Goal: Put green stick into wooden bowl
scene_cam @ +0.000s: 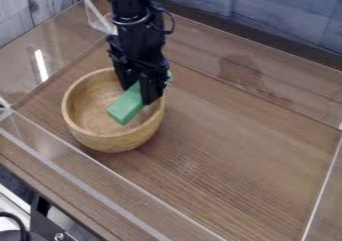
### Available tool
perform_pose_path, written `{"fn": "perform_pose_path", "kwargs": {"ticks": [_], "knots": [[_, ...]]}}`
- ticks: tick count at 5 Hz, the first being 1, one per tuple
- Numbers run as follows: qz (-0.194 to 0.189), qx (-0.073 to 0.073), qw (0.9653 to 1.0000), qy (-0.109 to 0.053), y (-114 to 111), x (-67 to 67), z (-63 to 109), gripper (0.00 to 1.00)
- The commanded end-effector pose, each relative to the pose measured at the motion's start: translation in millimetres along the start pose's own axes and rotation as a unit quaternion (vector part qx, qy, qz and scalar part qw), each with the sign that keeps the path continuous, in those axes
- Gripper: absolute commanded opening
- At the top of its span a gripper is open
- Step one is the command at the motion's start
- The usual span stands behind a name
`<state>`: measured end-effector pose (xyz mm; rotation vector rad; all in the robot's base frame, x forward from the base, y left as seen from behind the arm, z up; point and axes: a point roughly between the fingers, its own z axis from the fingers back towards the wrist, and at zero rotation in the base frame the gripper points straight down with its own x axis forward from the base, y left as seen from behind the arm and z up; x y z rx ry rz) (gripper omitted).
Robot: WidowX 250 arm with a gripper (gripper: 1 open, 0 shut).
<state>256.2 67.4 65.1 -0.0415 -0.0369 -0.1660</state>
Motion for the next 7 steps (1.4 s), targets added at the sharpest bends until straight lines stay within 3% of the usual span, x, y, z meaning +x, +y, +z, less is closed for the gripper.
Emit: {"fn": "perform_pose_path", "kwargs": {"ticks": [1, 3, 5, 7], "knots": [[0.019, 0.007, 0.9997, -0.013, 8.6, 2.6, 3.4, 0.00], [0.060, 0.005, 0.9981, -0.012, 11.3, -2.2, 21.7, 0.00], [0.098, 0.003, 0.9951, -0.014, 14.4, -13.3, 23.9, 0.00], [0.113, 0.001, 0.9934, -0.016, 29.3, 3.2, 51.9, 0.00]]}}
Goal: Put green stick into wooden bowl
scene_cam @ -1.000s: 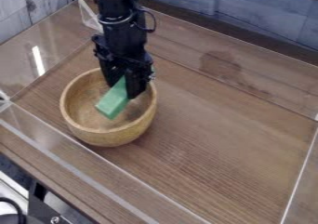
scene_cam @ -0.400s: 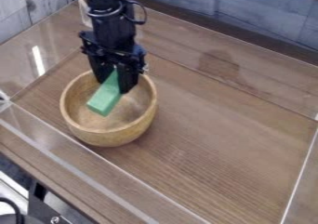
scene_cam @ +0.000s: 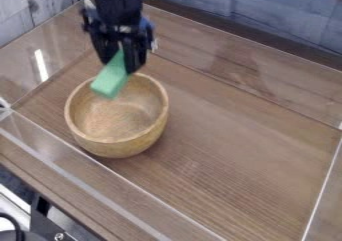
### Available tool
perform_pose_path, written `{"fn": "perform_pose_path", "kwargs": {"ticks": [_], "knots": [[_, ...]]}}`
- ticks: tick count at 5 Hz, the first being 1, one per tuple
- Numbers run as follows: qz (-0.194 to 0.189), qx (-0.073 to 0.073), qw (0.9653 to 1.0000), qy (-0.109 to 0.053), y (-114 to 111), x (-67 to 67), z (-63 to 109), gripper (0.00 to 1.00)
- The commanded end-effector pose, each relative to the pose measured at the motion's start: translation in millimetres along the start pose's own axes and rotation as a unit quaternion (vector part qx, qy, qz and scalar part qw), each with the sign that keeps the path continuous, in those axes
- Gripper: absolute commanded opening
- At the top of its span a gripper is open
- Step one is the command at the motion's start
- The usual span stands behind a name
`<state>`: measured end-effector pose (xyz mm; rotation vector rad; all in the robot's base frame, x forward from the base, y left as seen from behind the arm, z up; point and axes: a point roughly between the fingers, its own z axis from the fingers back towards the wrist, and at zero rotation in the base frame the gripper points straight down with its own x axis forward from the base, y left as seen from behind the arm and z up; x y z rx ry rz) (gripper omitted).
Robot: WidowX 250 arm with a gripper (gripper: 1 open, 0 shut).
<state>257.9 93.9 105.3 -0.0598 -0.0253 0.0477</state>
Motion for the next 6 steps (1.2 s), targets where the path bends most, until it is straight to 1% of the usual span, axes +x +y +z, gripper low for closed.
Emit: {"fn": "perform_pose_path", "kwargs": {"ticks": [1, 3, 5, 6], "knots": [[0.018, 0.008, 0.9996, -0.022, 17.7, 13.3, -6.0, 0.00], [0.040, 0.008, 0.9989, -0.021, 46.5, 20.9, -37.9, 0.00], [0.055, 0.008, 0.9983, -0.019, 30.0, 22.2, -42.3, 0.00], [0.065, 0.008, 0.9977, -0.018, 30.5, 22.9, -43.6, 0.00]]}}
